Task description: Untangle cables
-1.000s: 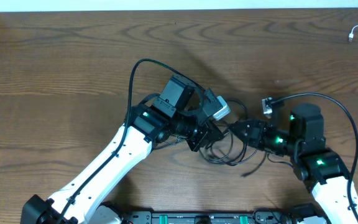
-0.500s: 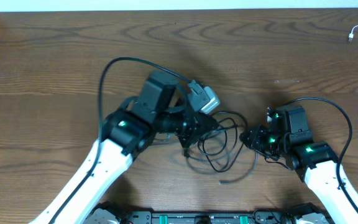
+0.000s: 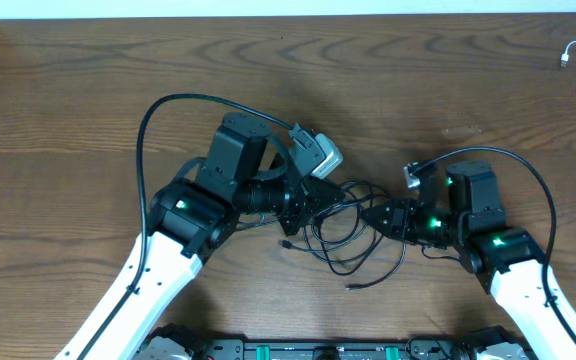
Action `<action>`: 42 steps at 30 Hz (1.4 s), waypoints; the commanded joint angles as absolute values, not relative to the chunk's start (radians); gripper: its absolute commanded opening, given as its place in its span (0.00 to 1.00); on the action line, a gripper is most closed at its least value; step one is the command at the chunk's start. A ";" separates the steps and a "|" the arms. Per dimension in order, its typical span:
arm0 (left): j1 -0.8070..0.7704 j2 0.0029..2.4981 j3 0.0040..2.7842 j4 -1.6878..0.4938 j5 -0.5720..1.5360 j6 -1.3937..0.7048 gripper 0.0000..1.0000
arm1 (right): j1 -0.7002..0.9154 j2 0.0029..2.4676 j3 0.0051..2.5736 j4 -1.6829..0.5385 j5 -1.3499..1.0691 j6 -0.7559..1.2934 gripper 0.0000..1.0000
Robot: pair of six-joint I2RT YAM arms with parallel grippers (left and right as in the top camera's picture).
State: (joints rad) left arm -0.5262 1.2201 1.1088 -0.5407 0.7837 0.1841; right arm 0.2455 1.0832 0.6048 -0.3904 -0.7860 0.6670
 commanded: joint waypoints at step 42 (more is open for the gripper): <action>-0.189 0.999 1.118 -0.448 0.606 -0.159 0.08 | 0.196 1.069 0.607 -0.601 0.073 0.988 0.01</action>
State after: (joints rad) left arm -0.2466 1.0031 1.1076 -0.4389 0.7376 -0.0124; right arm 0.2539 1.0729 0.6052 -0.6037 0.0418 1.0737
